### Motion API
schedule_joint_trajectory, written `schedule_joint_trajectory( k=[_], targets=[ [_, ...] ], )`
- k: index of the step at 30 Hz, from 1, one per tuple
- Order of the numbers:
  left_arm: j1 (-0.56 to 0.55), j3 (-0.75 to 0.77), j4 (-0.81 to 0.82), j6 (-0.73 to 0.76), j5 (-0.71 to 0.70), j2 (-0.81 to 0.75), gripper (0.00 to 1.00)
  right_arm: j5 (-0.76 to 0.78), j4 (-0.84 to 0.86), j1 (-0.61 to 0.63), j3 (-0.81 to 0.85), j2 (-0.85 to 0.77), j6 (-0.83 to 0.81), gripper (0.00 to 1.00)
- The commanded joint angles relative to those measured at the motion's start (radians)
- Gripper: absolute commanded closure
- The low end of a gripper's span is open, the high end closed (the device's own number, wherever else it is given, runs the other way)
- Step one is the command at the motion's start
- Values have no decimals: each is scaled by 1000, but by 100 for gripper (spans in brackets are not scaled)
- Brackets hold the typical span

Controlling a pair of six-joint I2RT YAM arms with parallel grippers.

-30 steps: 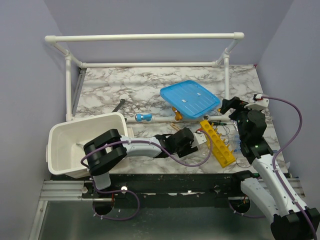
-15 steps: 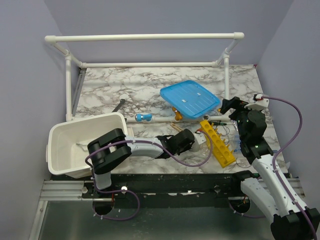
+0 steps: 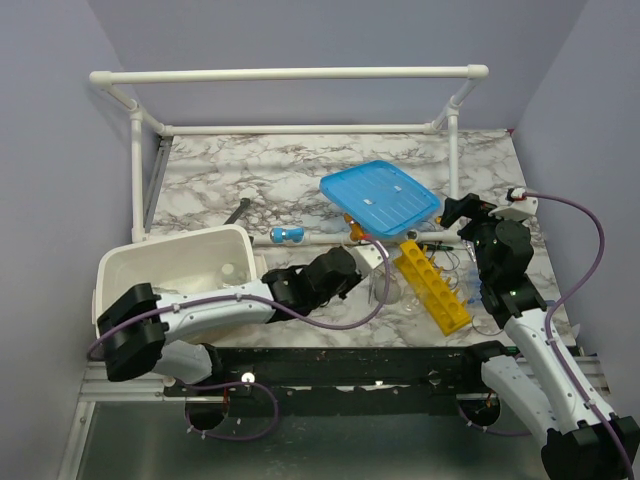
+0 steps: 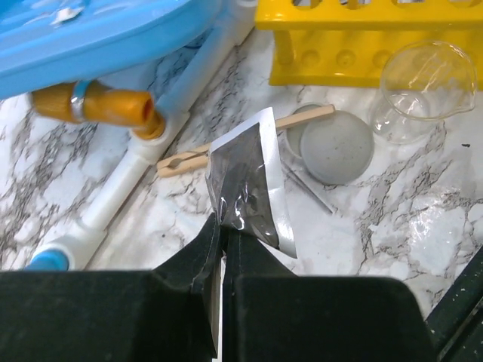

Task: Organize the chemistry lab equipment

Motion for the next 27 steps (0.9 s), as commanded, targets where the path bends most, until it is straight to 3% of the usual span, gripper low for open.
schedule_joint_trajectory(
  k=[1,8,17,21,27],
  targets=[
    [45,-54,-107,-127,-94,-144,100,-18,-4,-4,17,-6,5,0],
    [256,-17,-303,-355,-89,-406,100,-22,-2,-4,13,-3,8,0],
    [558,133,-706,-603,-116,-574,100,-26,0,-5,14,11,12,0],
    [606,131,-838,-667,-188,-653,100,-23,0,-4,16,15,10,0],
    [731,34,-920,-712,-88,-728,100,-31,2,-4,15,22,15,0]
  ],
)
